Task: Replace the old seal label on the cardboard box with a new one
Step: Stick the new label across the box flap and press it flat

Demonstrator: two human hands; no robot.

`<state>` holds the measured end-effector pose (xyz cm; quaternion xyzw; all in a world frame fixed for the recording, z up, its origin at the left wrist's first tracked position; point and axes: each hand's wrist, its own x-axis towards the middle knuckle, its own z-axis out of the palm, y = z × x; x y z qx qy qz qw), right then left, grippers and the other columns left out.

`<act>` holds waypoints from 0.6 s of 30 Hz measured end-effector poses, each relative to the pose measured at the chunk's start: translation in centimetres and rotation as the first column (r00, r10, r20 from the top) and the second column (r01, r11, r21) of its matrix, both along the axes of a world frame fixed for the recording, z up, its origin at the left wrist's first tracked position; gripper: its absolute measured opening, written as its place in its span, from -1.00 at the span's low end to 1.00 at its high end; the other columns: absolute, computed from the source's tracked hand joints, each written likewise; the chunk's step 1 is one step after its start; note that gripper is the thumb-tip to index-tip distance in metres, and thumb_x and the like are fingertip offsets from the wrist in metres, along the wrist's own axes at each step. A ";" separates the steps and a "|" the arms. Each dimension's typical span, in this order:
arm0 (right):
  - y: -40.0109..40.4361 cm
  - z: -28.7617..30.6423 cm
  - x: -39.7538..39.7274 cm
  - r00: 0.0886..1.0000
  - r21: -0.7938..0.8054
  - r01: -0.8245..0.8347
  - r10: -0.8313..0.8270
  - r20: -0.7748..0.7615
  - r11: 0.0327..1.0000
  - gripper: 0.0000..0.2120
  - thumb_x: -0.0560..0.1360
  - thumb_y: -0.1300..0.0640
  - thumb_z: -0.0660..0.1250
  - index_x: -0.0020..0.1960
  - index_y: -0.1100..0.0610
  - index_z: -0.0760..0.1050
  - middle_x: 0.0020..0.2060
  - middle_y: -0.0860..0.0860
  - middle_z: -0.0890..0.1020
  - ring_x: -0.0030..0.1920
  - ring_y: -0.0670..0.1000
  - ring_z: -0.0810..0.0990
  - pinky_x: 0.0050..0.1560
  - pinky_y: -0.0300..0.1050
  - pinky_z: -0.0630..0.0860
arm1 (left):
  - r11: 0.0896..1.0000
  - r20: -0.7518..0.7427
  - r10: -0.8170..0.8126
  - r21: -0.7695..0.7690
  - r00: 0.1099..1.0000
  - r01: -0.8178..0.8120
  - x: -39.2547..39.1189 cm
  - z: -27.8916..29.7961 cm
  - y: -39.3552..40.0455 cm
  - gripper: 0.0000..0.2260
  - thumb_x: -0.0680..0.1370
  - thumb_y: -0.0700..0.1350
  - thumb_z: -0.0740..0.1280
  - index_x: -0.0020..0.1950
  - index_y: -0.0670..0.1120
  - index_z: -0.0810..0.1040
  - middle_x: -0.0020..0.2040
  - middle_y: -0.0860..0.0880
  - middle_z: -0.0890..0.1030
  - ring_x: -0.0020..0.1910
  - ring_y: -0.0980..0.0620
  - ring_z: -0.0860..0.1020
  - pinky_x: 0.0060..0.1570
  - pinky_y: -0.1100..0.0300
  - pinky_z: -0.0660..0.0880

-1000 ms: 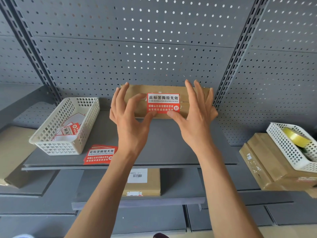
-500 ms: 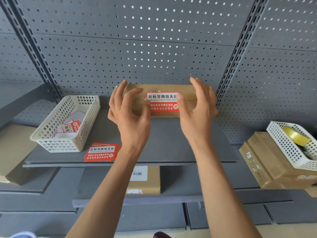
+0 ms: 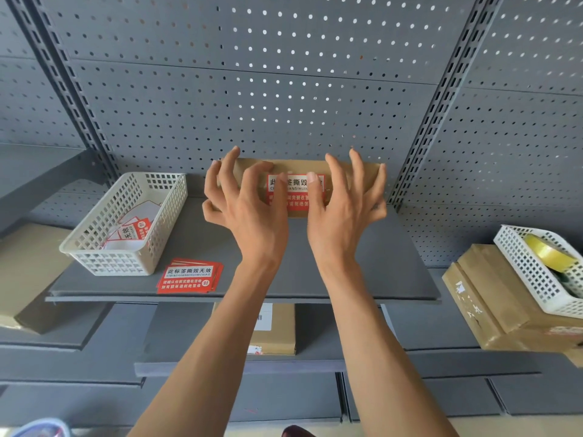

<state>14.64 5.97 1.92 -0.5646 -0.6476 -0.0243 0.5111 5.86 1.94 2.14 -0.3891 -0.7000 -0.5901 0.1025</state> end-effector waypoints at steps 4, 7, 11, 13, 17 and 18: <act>0.4 -0.1 0.2 0.999 0.036 -0.011 0.013 -0.036 0.999 -0.72 0.65 -0.03 0.25 0.34 -0.13 0.56 0.49 -0.05 0.42 0.55 0.25 0.23 0.27 0.18 0.18 | 0.999 -0.006 0.025 0.021 1.000 -0.025 -0.3 0.0 0.3 -0.90 0.60 0.00 0.37 0.06 0.10 0.67 0.48 0.10 0.43 0.53 -0.03 0.22 0.30 0.01 0.01; 0.5 -0.3 0.3 0.998 0.044 -0.014 0.017 -0.053 0.999 -0.73 0.65 0.06 0.25 0.31 -0.13 0.57 0.48 -0.07 0.42 0.53 0.22 0.24 0.25 0.15 0.19 | 0.999 -0.011 0.019 0.037 1.000 -0.018 -0.6 -0.1 0.3 -0.87 0.62 -0.05 0.34 0.07 0.09 0.68 0.47 0.10 0.45 0.53 -0.04 0.22 0.29 -0.02 0.03; 0.7 -0.4 0.7 0.989 0.046 -0.016 0.022 -0.148 0.999 -0.66 0.61 0.17 0.24 0.30 -0.11 0.59 0.44 -0.08 0.46 0.49 0.16 0.30 0.22 0.05 0.14 | 0.997 -0.013 0.026 0.072 1.000 -0.025 -0.8 -0.4 0.1 -0.78 0.62 -0.19 0.28 0.07 0.07 0.68 0.42 0.10 0.48 0.50 -0.06 0.27 0.26 -0.05 0.07; 0.7 -0.1 0.7 0.970 0.033 -0.046 0.053 -0.239 0.998 -0.67 0.61 0.13 0.24 0.31 -0.07 0.59 0.43 -0.07 0.48 0.47 0.13 0.32 0.26 0.01 0.12 | 0.995 0.019 0.035 0.092 0.999 -0.036 -0.7 -0.5 0.2 -0.77 0.62 -0.21 0.27 0.08 0.05 0.66 0.38 0.11 0.51 0.47 -0.05 0.29 0.25 -0.05 0.09; 0.0 0.5 -0.3 0.979 -0.056 -0.040 0.028 -0.203 0.998 -0.56 0.53 -0.23 0.32 0.35 -0.10 0.55 0.48 -0.06 0.40 0.52 0.13 0.23 0.33 0.16 0.15 | 0.992 0.071 0.054 0.109 0.996 -0.062 0.0 -0.2 0.5 -0.86 0.60 -0.02 0.34 0.14 0.03 0.60 0.33 0.12 0.51 0.44 -0.01 0.30 0.25 0.01 0.07; -0.2 0.4 -0.6 0.986 -0.062 -0.022 0.012 -0.169 0.998 -0.51 0.49 -0.29 0.33 0.34 -0.10 0.55 0.50 -0.06 0.38 0.53 0.15 0.22 0.33 0.18 0.16 | 0.993 0.069 0.057 0.100 0.996 -0.064 0.0 -0.1 0.5 -0.83 0.58 0.03 0.37 0.14 0.03 0.59 0.33 0.12 0.51 0.45 -0.02 0.30 0.26 0.02 0.07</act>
